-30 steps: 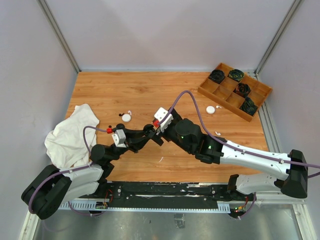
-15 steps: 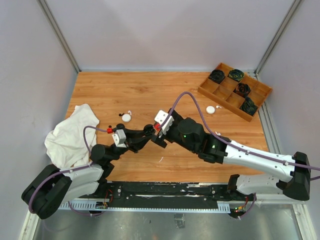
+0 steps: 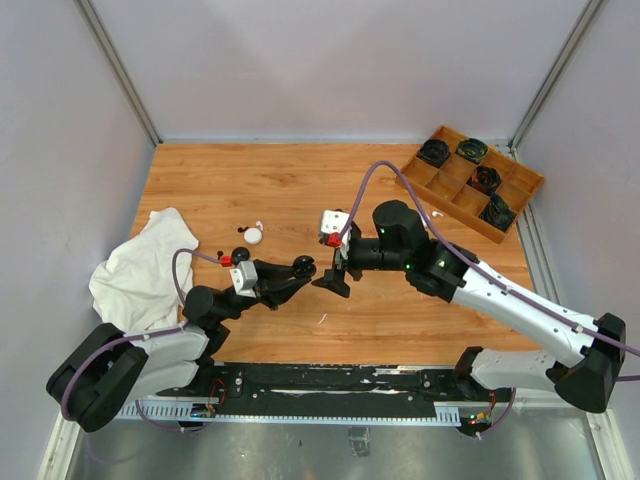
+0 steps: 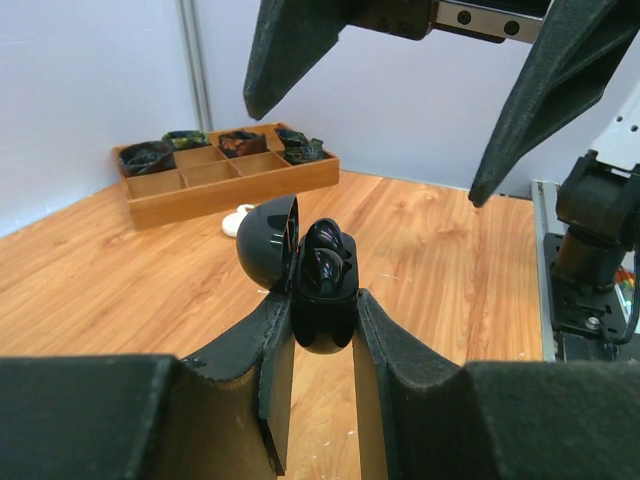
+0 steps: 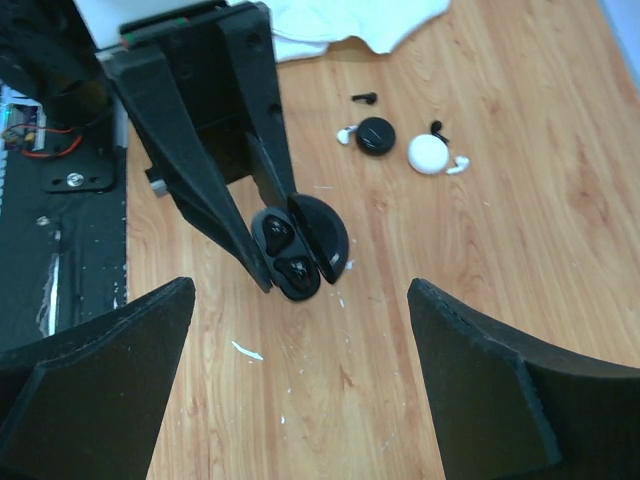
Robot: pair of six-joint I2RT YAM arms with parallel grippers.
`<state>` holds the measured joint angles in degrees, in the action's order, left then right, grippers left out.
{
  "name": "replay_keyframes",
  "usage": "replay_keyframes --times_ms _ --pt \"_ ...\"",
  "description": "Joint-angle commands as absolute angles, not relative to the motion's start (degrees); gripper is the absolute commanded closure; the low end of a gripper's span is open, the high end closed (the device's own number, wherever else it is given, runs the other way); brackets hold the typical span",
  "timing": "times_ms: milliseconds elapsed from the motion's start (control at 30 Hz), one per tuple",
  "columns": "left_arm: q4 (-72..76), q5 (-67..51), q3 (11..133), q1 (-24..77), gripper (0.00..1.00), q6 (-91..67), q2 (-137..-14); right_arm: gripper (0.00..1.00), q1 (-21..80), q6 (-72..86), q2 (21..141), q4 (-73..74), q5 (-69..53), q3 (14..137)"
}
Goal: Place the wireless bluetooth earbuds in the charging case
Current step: Place the earbud in the charging case, then close the charging case.
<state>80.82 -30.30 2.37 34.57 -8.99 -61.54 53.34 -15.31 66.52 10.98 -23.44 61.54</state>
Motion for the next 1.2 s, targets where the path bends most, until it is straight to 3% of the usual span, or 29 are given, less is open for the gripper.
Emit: replay_keyframes --times_ms 0,600,1167 --pt "82.89 -33.57 4.04 34.37 1.0 -8.21 -62.44 0.11 51.69 -18.82 69.46 13.93 -33.27 65.21" --pt "82.24 -32.36 4.37 34.37 1.0 -8.88 -62.71 0.16 51.39 -21.96 75.2 17.55 -39.97 67.4" --pt "78.38 -29.49 6.99 34.36 1.0 -12.31 -65.45 0.17 51.33 -20.42 69.18 17.74 -33.53 62.64"
